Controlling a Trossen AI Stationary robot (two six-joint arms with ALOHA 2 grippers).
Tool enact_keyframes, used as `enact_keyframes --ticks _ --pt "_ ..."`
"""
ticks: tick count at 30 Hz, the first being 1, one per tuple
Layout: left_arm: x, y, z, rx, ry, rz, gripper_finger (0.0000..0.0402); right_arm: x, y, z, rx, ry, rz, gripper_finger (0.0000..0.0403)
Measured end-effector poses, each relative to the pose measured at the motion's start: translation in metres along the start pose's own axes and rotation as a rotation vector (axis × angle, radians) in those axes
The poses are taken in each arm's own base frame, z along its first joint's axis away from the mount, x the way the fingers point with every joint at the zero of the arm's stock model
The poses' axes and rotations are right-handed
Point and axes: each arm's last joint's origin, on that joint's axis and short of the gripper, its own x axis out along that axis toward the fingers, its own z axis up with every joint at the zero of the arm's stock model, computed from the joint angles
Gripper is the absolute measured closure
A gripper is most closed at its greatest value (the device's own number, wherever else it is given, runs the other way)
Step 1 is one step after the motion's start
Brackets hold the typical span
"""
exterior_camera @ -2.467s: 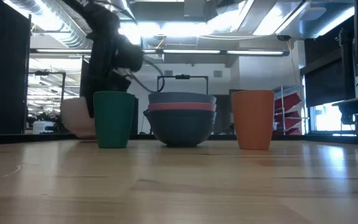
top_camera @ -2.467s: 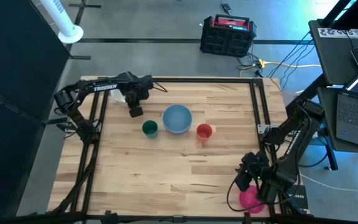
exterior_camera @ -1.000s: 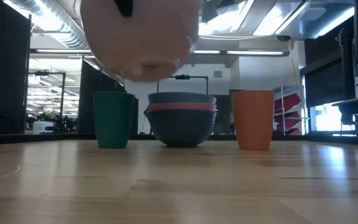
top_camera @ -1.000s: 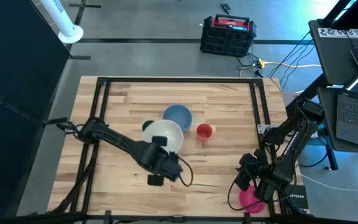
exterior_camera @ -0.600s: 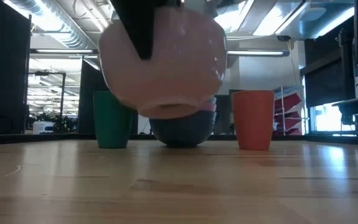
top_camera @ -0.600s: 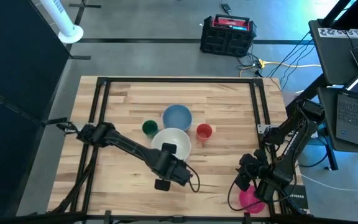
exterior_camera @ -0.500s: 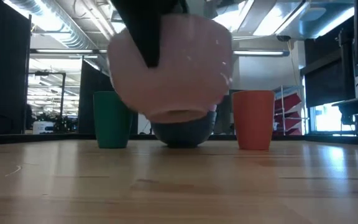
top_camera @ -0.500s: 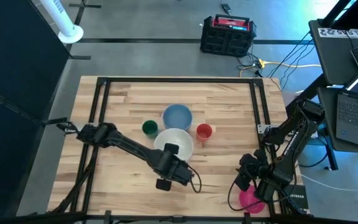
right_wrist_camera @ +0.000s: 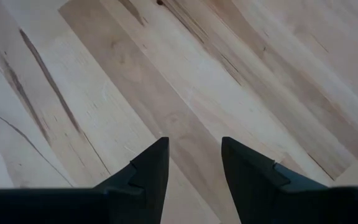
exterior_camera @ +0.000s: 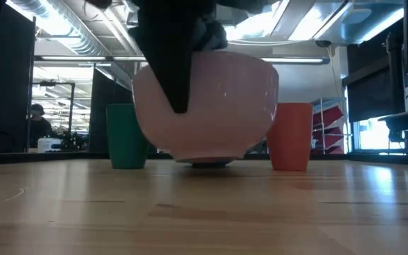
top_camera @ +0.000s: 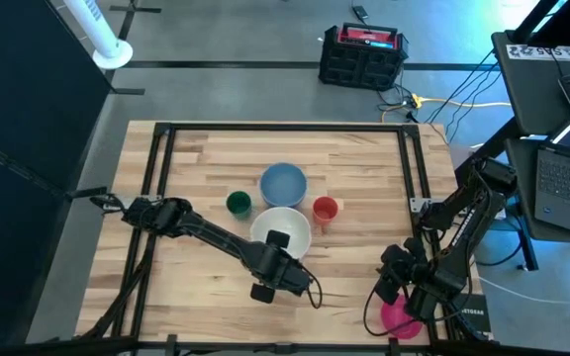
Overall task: Nest bowls inside each other
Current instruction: Move the white bowl to the center of the table
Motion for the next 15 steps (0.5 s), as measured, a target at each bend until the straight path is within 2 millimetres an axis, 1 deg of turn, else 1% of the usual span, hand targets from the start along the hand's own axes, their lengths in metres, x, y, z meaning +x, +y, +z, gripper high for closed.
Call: enact_keyframes --ticks 5,9,15 --pt "0.004 0.003 0.000 -0.005 0.008 0.024 0.0379 0.000 0.000 0.000 -0.001 0.000 -0.001 0.0267" --pt "0.015 0.009 0.005 -0.007 0.001 0.033 0.0379 0.000 0.000 0.000 -0.003 0.000 -0.002 0.0267" --pt "0.025 0.022 0.010 -0.023 -0.004 0.037 0.0379 0.000 0.000 0.000 -0.003 0.006 -0.003 0.0267"
